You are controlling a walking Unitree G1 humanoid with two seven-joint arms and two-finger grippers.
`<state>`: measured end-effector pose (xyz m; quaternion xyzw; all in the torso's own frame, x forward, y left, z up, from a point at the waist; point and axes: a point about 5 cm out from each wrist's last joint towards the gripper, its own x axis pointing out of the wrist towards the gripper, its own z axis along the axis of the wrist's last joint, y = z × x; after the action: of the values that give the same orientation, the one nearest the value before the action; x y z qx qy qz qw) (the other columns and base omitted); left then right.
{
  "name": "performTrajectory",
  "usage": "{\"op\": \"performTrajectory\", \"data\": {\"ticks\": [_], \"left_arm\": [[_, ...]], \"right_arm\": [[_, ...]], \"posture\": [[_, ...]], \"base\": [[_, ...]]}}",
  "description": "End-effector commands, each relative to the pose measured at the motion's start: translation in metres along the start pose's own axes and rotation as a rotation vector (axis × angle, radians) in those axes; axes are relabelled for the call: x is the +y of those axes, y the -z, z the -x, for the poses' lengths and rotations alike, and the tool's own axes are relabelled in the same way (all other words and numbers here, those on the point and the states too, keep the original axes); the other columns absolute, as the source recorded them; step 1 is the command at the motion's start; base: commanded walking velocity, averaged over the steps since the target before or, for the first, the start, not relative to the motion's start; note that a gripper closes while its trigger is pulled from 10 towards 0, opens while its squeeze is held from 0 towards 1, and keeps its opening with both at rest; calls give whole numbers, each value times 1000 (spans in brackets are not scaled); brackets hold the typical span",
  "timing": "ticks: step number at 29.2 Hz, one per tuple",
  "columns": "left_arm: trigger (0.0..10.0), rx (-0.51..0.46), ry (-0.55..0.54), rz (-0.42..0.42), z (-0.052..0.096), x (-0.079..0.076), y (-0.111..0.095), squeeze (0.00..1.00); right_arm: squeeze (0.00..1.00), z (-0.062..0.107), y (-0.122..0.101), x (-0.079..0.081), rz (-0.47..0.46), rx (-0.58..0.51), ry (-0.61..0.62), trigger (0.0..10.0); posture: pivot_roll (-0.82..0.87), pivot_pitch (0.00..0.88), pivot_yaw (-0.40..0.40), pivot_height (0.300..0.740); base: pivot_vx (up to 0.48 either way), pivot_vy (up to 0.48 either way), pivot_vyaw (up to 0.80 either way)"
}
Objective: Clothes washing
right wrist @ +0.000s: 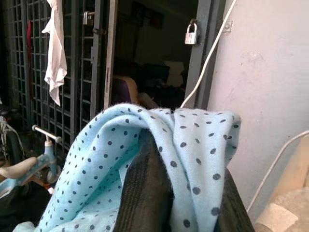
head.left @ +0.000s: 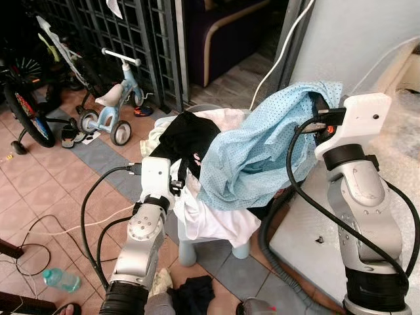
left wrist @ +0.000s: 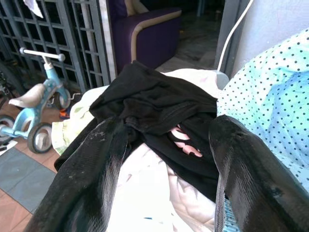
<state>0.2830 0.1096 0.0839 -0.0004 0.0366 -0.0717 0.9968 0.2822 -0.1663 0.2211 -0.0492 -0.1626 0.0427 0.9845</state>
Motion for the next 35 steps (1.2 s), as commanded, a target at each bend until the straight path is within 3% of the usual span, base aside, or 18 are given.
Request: {"op": "performTrajectory", "data": {"ticks": [1,13,35], "left_arm": [[10000,-6,-3,3,0,1,-3,0],[10000,-5,-11,4,1,2,-3,0],[10000,-18,-13,50,4,6,-5,0]], "right_arm": [[0,-1,-6,1,6,-18,6,10000],[0,-3,-5,5,-1,-16,-11,10000],[0,-7,-7,6,9,-19,-22,10000]], "posture": [[-85,0,51,740],[-86,6,49,740],[-87,16,35,740]], "base": [[0,0,-800],[0,0,-779],[0,0,0]]}}
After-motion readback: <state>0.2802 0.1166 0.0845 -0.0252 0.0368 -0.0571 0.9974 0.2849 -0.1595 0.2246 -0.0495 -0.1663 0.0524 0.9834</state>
